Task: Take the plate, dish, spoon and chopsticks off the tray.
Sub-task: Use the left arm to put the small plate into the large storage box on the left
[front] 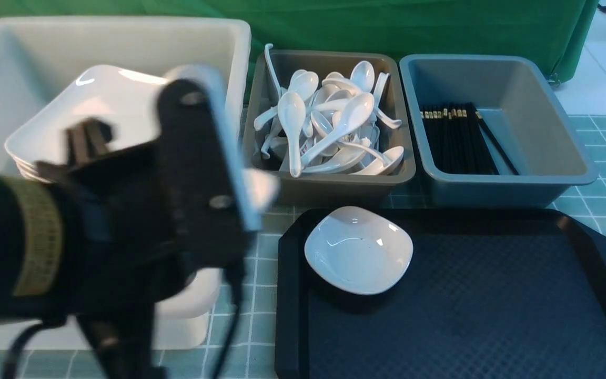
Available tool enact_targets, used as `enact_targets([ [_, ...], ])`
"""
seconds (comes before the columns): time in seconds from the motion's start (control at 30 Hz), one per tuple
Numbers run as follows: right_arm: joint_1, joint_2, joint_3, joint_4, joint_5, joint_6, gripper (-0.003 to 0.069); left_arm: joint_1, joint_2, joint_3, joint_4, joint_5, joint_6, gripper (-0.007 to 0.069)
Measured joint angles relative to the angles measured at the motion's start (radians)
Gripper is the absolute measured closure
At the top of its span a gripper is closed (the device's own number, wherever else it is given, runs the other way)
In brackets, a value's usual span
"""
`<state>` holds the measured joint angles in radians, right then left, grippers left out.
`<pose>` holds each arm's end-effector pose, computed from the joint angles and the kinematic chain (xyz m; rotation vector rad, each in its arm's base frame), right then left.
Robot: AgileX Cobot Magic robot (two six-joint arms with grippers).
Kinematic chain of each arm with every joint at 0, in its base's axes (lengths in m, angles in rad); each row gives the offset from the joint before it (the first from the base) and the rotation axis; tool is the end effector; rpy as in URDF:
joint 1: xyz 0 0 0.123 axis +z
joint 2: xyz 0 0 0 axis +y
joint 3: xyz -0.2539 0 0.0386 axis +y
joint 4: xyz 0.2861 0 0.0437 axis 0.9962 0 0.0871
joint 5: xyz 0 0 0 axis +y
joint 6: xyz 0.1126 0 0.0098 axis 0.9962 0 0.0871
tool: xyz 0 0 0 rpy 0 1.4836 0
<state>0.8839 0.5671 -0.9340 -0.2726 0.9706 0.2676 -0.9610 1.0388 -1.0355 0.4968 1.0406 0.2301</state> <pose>0.1175 0.1037 0.3826 -0.6532 1.9729 0.3827 0.1840 -0.1823 0.3235 1.4528 1.8938 0.3075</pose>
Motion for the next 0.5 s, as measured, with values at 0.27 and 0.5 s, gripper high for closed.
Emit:
enact_targets([
  [0.27,0.000,0.000,0.000,0.000,-0.005,0.000,0.0596,0.452,0.067,0.222,-0.164,-0.345,0.239,0.0606],
  [0.5,0.000,0.000,0.000,0.001,-0.006,-0.001,0.0593,0.593,0.183,0.226,-0.269,-0.474,0.371,0.0606],
])
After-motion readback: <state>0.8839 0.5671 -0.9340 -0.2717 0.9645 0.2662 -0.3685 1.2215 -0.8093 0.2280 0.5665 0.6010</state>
